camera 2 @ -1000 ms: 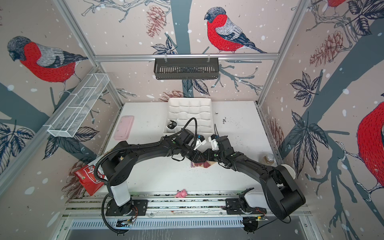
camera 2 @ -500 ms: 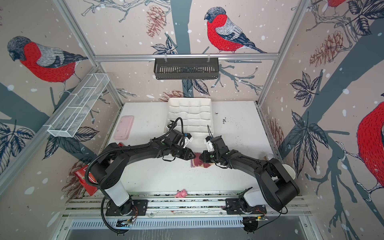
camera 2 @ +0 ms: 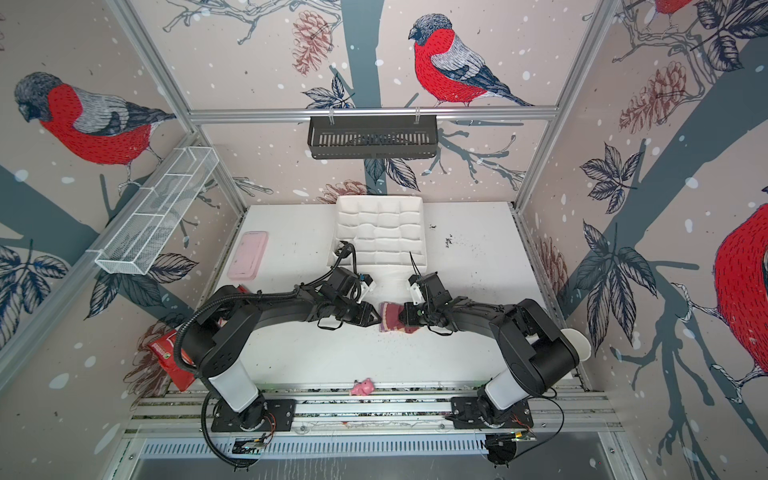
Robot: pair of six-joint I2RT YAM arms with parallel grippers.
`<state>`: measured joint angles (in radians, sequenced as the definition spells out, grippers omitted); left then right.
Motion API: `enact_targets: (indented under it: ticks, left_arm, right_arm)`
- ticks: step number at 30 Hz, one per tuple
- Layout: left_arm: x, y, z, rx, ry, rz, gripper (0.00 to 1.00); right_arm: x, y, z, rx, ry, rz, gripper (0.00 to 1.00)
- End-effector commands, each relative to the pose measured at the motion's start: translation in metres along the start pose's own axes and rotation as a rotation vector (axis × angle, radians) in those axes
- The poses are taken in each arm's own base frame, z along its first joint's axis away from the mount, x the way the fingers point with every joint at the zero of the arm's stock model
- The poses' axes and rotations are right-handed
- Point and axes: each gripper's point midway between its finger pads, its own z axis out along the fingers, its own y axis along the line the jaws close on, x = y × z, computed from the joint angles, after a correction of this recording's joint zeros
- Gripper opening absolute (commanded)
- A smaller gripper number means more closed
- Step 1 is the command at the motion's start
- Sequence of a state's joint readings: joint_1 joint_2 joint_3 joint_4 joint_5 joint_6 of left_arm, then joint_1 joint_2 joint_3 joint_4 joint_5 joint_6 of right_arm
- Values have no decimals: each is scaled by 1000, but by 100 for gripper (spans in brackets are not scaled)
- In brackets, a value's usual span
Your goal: Roll the socks
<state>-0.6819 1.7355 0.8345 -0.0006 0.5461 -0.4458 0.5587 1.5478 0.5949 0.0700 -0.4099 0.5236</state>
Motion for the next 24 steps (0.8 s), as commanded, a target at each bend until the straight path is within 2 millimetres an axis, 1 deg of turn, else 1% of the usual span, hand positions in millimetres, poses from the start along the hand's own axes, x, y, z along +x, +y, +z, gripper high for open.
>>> enact_targets:
  ticks: [1,6,13,15,17,19,23,24]
  left_arm:
    - [-10,-5,2,37,-44,13,39]
    - [-6,-2,7,52,-41,-3,39]
    - [-9,-7,14,113,-52,-7,40]
    - [-9,-7,17,121,-45,-8,38]
    - [-7,-7,20,133,-37,-10,34]
    - [-6,-7,22,141,-31,-11,26]
    - [-6,-7,22,144,-31,-10,1]
    - [-5,-6,22,139,-30,-10,0]
  right_arm:
    - [18,-24,2,105,51,32,11]
    - [21,-27,5,114,60,38,11]
    - [27,-31,8,113,78,46,10]
    - [26,-30,8,109,76,47,10]
    - [26,-29,8,105,77,47,10]
    - [26,-28,8,101,76,44,10]
    - [23,-24,6,89,69,39,10]
    - [21,-22,4,83,65,36,10]
